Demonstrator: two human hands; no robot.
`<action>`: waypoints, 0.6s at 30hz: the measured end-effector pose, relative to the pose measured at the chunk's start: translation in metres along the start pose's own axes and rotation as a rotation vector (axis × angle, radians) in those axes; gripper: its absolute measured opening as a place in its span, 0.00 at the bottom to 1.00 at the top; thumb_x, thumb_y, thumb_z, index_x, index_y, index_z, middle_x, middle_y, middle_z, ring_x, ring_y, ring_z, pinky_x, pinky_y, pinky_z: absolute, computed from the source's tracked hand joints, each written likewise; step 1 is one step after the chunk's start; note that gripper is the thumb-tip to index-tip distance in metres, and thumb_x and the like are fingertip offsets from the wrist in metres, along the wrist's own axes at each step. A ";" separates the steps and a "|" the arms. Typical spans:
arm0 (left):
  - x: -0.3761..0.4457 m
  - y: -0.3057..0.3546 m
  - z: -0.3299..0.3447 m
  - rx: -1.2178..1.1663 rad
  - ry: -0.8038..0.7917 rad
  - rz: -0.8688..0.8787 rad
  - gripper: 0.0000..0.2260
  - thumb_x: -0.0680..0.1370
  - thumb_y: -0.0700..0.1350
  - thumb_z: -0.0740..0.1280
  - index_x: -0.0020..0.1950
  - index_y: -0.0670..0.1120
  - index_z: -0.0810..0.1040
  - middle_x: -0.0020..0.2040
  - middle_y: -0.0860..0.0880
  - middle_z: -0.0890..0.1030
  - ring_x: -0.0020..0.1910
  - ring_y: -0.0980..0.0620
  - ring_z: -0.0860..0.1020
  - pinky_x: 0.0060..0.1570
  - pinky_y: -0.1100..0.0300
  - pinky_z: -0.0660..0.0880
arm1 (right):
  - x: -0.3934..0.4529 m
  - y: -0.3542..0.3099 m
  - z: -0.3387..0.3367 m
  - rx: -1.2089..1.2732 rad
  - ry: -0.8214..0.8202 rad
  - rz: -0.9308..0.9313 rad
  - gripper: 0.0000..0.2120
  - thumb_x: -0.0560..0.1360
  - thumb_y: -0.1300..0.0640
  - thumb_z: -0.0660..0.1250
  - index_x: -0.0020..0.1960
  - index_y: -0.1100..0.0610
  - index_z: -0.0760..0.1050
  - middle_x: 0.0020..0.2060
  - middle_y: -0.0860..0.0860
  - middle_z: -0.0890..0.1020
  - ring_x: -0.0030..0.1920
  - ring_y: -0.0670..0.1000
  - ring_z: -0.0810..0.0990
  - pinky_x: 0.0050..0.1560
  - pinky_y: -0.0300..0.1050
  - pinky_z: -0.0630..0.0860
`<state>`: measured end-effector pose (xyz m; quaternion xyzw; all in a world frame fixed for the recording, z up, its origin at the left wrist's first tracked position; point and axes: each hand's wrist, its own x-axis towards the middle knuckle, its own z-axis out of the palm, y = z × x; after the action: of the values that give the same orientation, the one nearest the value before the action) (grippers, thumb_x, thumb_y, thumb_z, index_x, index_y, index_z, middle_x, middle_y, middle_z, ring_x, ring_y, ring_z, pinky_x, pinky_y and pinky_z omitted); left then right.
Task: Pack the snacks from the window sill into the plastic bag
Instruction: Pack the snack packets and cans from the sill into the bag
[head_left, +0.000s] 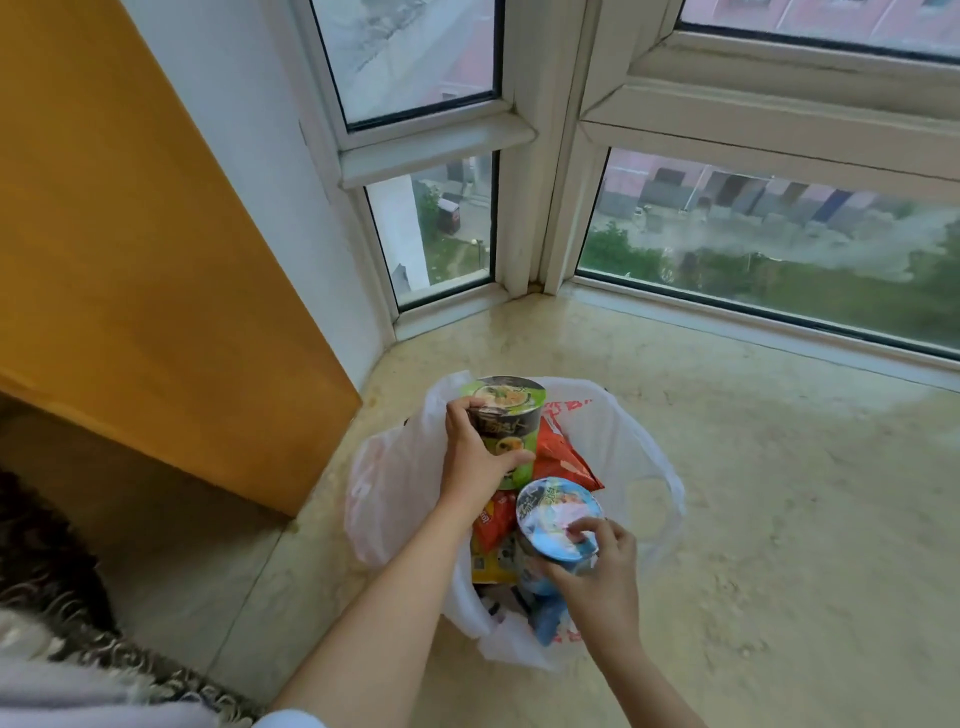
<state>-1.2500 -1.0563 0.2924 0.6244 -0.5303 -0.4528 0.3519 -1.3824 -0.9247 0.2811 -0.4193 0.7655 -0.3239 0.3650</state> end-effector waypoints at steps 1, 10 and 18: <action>-0.002 -0.002 0.000 0.024 -0.008 -0.002 0.35 0.62 0.44 0.81 0.57 0.53 0.59 0.63 0.51 0.67 0.62 0.52 0.71 0.55 0.63 0.72 | 0.000 0.001 0.002 -0.026 -0.002 -0.006 0.22 0.63 0.55 0.80 0.51 0.50 0.72 0.58 0.49 0.66 0.53 0.45 0.70 0.40 0.30 0.70; -0.037 -0.016 -0.007 0.522 0.003 0.256 0.35 0.68 0.63 0.72 0.64 0.48 0.60 0.72 0.49 0.65 0.69 0.48 0.68 0.58 0.53 0.74 | 0.001 0.022 -0.001 -0.509 -0.099 -0.218 0.19 0.64 0.40 0.75 0.49 0.47 0.78 0.68 0.52 0.70 0.60 0.56 0.75 0.41 0.47 0.76; -0.066 -0.004 0.014 1.104 -0.159 0.715 0.44 0.70 0.71 0.60 0.76 0.42 0.61 0.79 0.42 0.52 0.78 0.46 0.46 0.73 0.44 0.47 | 0.031 0.040 -0.053 -0.936 0.141 -0.516 0.25 0.74 0.42 0.60 0.65 0.54 0.73 0.72 0.62 0.65 0.72 0.62 0.62 0.66 0.70 0.59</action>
<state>-1.2639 -0.9902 0.2964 0.4635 -0.8833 -0.0146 0.0687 -1.4550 -0.9244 0.2676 -0.6890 0.7227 -0.0546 -0.0045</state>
